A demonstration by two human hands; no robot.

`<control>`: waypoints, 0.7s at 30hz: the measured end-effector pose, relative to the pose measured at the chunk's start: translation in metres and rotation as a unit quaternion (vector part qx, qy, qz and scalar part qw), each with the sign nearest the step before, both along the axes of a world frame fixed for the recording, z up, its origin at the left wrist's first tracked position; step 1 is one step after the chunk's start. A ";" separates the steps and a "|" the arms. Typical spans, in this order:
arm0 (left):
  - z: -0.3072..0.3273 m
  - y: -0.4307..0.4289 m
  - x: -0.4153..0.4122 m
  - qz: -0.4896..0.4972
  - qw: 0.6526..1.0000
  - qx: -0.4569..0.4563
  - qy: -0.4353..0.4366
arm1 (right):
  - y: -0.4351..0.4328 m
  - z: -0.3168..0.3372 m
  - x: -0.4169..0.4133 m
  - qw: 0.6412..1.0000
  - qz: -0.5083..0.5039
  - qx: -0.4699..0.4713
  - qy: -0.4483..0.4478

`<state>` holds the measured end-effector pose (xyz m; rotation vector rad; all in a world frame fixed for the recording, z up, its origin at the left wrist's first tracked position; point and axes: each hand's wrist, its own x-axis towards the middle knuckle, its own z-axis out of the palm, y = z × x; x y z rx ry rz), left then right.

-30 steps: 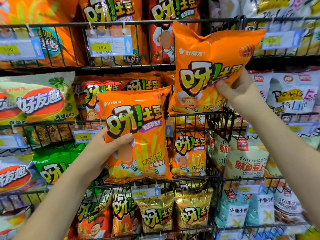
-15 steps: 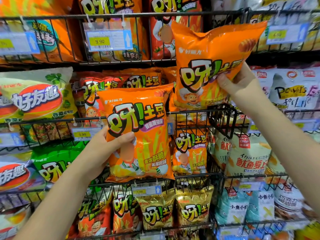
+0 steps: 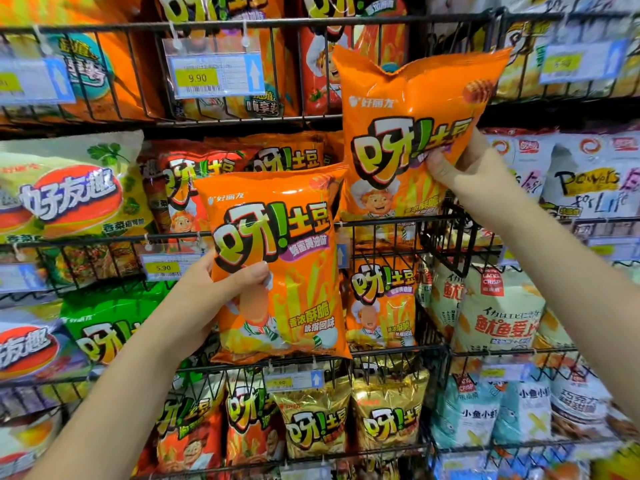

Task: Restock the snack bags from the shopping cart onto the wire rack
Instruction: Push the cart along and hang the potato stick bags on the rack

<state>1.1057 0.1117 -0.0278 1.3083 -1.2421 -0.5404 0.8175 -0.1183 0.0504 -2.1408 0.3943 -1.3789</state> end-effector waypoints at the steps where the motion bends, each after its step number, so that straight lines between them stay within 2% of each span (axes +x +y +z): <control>1: 0.000 0.000 0.000 -0.001 1.000 -0.001 0.000 | -0.002 -0.001 0.000 1.000 0.000 0.002 0.007; 4: 0.001 0.001 -0.001 0.001 1.000 -0.004 0.003 | -0.010 -0.004 -0.002 1.000 -0.012 0.010 0.020; 15: 0.005 0.003 -0.008 0.001 1.000 -0.008 0.007 | -0.019 0.001 -0.010 0.985 -0.053 0.044 0.159; 21: 0.005 0.004 -0.015 0.001 1.000 -0.006 0.007 | -0.025 0.002 -0.014 0.978 -0.066 0.043 0.194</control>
